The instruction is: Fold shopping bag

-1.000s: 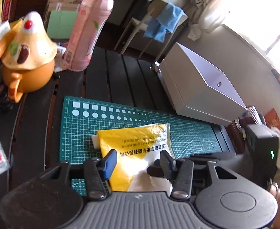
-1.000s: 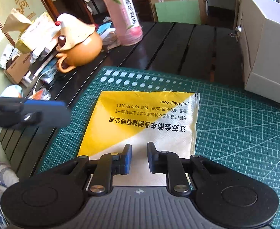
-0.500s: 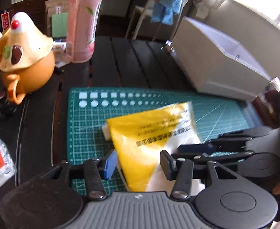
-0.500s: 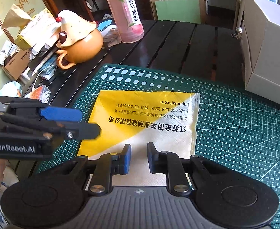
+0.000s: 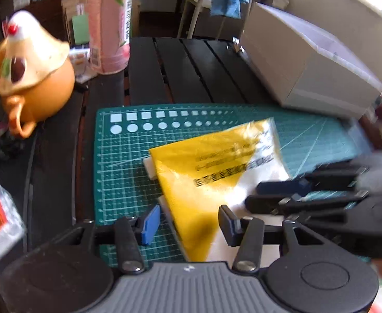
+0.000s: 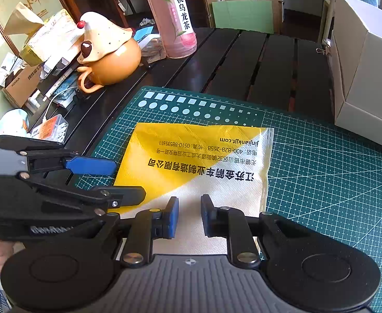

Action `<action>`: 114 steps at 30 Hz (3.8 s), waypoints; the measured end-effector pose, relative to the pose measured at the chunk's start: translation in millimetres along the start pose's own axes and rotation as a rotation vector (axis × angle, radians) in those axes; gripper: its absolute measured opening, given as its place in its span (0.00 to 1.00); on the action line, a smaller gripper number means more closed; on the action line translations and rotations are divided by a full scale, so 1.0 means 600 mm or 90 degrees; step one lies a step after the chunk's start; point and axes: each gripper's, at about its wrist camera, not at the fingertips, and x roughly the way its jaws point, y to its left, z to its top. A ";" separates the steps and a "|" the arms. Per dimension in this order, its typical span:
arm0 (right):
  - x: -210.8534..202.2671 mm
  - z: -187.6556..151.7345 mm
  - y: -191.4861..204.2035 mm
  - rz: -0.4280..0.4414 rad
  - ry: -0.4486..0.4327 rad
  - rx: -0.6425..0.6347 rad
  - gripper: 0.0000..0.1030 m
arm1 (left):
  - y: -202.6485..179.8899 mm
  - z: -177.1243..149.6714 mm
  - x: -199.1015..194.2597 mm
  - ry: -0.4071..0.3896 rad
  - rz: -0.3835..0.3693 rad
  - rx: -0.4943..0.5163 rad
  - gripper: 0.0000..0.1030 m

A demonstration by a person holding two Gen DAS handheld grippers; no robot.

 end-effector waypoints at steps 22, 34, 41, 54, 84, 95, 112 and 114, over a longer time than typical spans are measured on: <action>0.002 0.000 0.021 0.010 -0.003 -0.047 0.43 | -0.002 0.018 -0.026 -0.039 -0.001 -0.020 0.42; 0.003 -0.002 0.017 0.018 -0.004 -0.032 0.43 | 0.022 0.013 0.026 0.052 -0.029 -0.098 0.03; -0.005 0.007 0.000 0.034 -0.003 0.012 0.40 | 0.008 0.003 0.030 0.050 0.008 -0.058 0.02; 0.020 0.041 -0.068 0.011 -0.083 0.131 0.06 | 0.014 0.003 0.029 0.051 -0.001 -0.055 0.02; -0.185 0.022 -0.022 0.041 -0.393 -0.077 0.94 | 0.039 0.004 0.035 0.059 -0.045 -0.090 0.02; -0.167 0.018 0.032 -0.015 -0.266 -0.209 0.50 | 0.043 0.005 0.036 0.062 -0.053 -0.094 0.02; -0.095 -0.195 0.146 -0.150 -0.011 -0.892 0.57 | 0.048 0.006 0.037 0.066 -0.062 -0.097 0.02; -0.083 -0.204 0.144 -0.162 0.018 -0.916 0.50 | 0.047 0.006 0.037 0.067 -0.062 -0.096 0.02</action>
